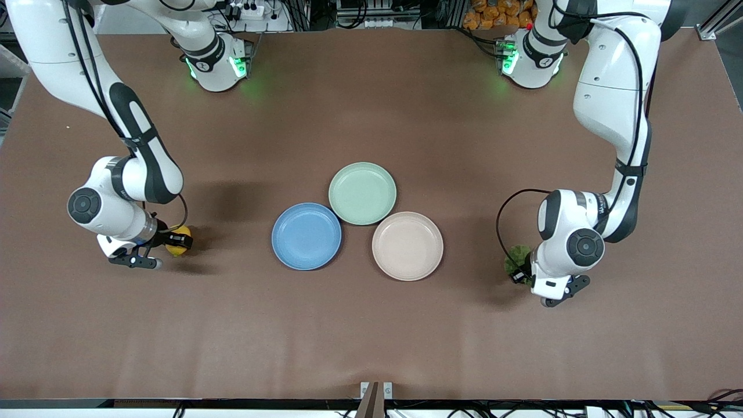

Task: Place lemon and lettuce in plates
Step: 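Close the right gripper on the lemon while the left gripper grasps lettuce, then carry the lemon over the blue plate while the left gripper carries lettuce, then open the right gripper over the blue plate while the left releases lettuce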

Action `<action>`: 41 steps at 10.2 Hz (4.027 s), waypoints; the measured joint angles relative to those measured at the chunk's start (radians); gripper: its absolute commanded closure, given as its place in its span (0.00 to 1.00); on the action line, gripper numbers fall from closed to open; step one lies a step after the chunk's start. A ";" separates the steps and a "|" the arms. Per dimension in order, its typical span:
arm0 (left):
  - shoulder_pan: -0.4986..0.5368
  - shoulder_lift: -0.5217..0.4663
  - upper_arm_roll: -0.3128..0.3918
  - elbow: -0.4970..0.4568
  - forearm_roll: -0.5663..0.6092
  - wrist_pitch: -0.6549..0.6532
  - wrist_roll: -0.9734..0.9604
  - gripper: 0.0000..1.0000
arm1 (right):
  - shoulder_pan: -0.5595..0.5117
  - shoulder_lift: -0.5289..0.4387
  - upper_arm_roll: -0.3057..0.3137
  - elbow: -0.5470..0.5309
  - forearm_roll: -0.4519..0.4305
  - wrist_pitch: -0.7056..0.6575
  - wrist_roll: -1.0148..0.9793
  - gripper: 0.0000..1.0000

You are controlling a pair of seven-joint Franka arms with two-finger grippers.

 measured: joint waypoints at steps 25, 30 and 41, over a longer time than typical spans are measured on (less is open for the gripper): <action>-0.378 -0.112 -0.039 0.049 -0.034 -0.014 -0.395 0.00 | 0.529 0.083 -0.017 0.218 0.162 -0.122 0.410 0.79; -0.364 -0.113 -0.029 0.053 -0.034 -0.016 -0.394 0.00 | 0.546 0.105 -0.019 0.223 0.162 -0.096 0.444 0.25; 0.103 -0.161 -0.015 0.063 -0.016 -0.276 0.149 0.00 | 0.504 0.015 -0.091 0.392 0.162 -0.402 0.392 0.00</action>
